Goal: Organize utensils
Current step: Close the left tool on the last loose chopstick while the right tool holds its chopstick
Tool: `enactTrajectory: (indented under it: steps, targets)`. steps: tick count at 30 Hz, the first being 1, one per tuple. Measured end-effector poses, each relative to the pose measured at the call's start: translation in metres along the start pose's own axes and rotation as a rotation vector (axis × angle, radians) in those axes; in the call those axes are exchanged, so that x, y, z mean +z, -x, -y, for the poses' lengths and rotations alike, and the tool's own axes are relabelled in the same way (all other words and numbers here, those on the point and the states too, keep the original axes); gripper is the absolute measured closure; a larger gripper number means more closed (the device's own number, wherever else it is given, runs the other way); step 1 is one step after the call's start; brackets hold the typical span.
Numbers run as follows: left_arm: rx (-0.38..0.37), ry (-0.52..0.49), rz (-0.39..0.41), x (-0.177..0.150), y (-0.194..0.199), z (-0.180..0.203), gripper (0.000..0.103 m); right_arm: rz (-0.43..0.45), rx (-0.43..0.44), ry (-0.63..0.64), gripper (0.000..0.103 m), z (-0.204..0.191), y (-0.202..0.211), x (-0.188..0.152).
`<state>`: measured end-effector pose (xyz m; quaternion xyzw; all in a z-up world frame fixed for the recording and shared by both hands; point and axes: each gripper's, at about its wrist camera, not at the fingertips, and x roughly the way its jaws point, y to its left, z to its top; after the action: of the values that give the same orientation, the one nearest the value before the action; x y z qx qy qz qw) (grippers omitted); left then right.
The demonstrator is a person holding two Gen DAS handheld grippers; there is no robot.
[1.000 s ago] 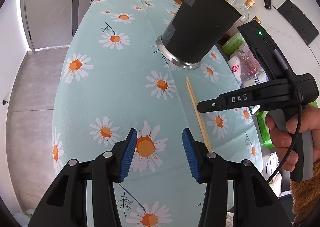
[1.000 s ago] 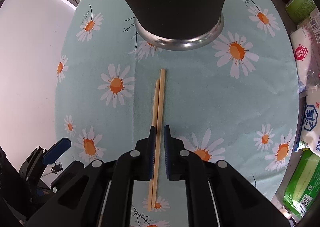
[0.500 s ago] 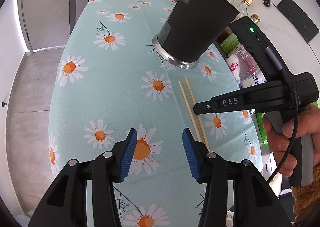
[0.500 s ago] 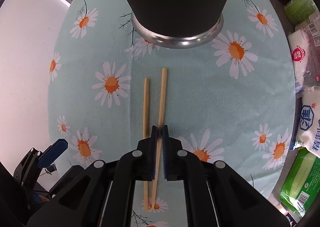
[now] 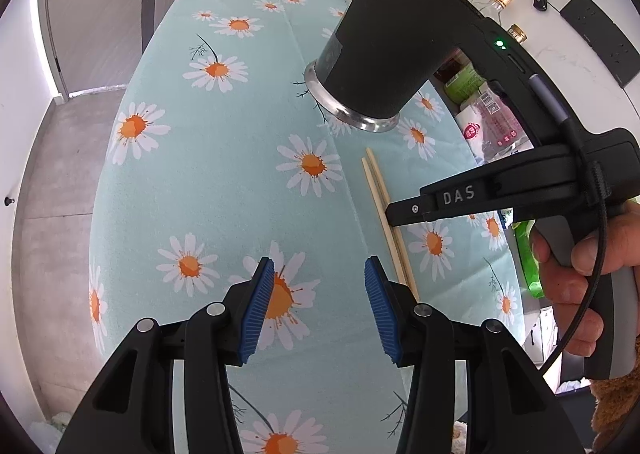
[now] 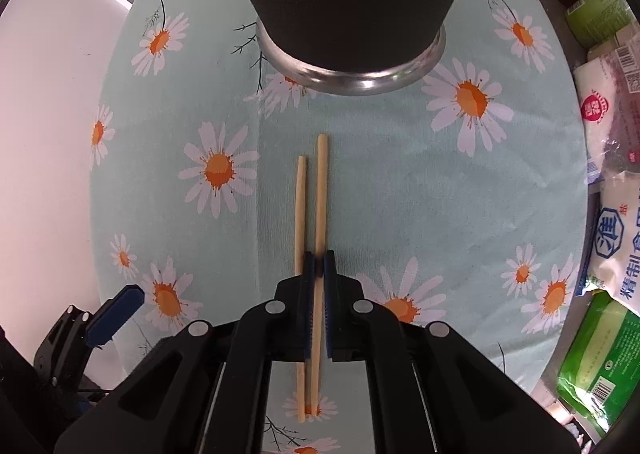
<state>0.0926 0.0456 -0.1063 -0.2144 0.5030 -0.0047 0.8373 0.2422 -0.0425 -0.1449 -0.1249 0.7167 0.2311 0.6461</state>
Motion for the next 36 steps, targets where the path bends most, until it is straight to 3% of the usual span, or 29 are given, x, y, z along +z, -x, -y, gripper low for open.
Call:
enactTrajectory:
  steps: [12, 15, 20, 22, 25, 32, 36]
  targets:
    - [0.038, 0.068, -0.069, 0.021, -0.015, 0.022, 0.057, 0.066, 0.106, 0.025, 0.098, 0.034, 0.042, -0.013]
    - [0.048, 0.081, -0.126, 0.03, -0.025, 0.03, 0.057, 0.092, 0.135, 0.039, 0.098, 0.042, 0.053, -0.016]
    - [0.132, 0.086, -0.218, 0.042, -0.043, 0.045, 0.057, 0.131, 0.172, 0.058, 0.098, 0.064, 0.068, -0.026]
    - [0.171, 0.052, -0.273, 0.044, -0.051, 0.056, 0.061, 0.136, 0.192, 0.051, 0.098, 0.07, 0.071, -0.029]
    - [0.172, 0.042, -0.305, 0.046, -0.058, 0.067, 0.071, 0.145, 0.215, 0.048, 0.098, 0.081, 0.075, -0.03]
    - [0.223, 0.062, -0.32, 0.052, -0.076, 0.085, 0.083, 0.149, 0.26, 0.056, 0.098, 0.108, 0.089, -0.038]
    - [0.254, 0.06, -0.335, 0.053, -0.083, 0.093, 0.084, 0.142, 0.28, 0.062, 0.098, 0.115, 0.087, -0.037]
